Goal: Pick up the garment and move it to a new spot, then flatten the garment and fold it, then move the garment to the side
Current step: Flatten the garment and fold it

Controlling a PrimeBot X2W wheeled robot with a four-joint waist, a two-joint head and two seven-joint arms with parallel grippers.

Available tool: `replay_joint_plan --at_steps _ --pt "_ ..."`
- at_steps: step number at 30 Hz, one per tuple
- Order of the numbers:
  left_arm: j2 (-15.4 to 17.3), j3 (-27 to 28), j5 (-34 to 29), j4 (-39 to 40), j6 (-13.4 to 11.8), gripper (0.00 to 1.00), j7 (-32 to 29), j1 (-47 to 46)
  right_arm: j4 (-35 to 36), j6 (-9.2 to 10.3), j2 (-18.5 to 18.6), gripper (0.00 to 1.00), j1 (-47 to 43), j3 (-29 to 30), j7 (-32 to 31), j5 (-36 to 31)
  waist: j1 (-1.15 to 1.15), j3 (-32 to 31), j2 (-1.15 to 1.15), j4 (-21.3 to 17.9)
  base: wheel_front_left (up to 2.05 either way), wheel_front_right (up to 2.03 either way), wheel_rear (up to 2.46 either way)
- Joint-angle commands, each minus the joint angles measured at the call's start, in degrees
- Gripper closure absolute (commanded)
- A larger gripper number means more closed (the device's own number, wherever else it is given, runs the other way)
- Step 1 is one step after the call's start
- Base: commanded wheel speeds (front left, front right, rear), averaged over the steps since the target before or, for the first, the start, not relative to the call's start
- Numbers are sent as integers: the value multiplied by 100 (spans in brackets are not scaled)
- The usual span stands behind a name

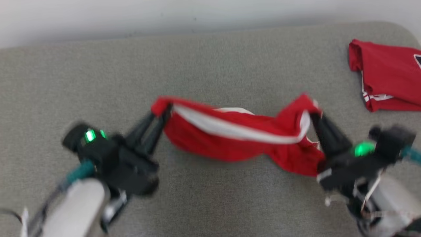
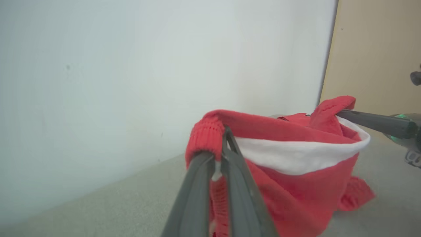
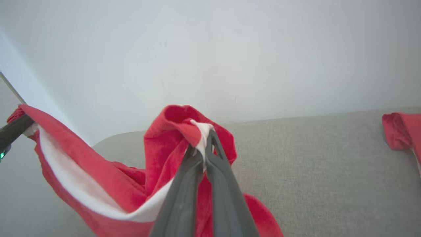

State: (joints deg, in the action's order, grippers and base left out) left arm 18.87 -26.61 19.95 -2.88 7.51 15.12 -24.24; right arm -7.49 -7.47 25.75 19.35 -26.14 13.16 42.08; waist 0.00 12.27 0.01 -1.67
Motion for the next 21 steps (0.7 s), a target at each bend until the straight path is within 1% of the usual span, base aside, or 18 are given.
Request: replay_joint_plan --at_steps 1,3,6,9,12,13,14,15,17,18,21 --pt "188 -98 167 -171 -11 100 -1 -656 -46 0 46 100 543 4 -157 214 0 395 -1 -67 0 0 0" --pt "334 -277 400 -409 -11 100 -43 -1457 -156 0 22 100 1210 34 -447 498 0 713 -1 -102 0 0 0" --pt "438 -583 787 -723 -11 100 -221 -2761 -419 0 -48 100 2294 186 -903 889 0 1208 -1 -134 0 0 0" --pt "477 -793 1343 -1125 -11 100 -518 -4131 -866 0 -209 100 3536 489 -1412 1268 0 1715 -1 -163 0 0 0" --pt "413 -831 1775 -1662 -11 100 -774 -5368 -1436 0 -443 100 4767 813 -1926 1526 0 2148 -1 -184 0 0 0" --pt "401 -830 1835 -1851 -11 100 -824 -5767 -1657 0 -527 100 5188 925 -2058 1558 0 2261 -1 -200 0 0 0" --pt "401 -830 1835 -1851 -11 100 -824 -5767 -1657 0 -527 100 5188 925 -2058 1558 0 2261 -1 -200 0 0 0" --pt "375 -801 1935 -2076 -11 100 -857 -6158 -1901 0 -619 100 5622 1056 -2181 1584 0 2360 -1 -219 0 0 0" --pt "300 -791 2084 -2473 -11 100 -896 -6867 -2444 0 -819 100 6415 1297 -2352 1558 0 2526 -1 -256 0 0 0" --pt "236 -875 2074 -2790 -11 100 -931 -7464 -3013 0 -979 100 7144 1484 -2460 1436 0 2629 -1 -262 0 0 0" --pt "111 -831 2206 -3275 -11 100 -875 -8214 -3764 0 -1135 100 8060 1687 -2437 1157 0 2711 -1 -267 0 0 0"
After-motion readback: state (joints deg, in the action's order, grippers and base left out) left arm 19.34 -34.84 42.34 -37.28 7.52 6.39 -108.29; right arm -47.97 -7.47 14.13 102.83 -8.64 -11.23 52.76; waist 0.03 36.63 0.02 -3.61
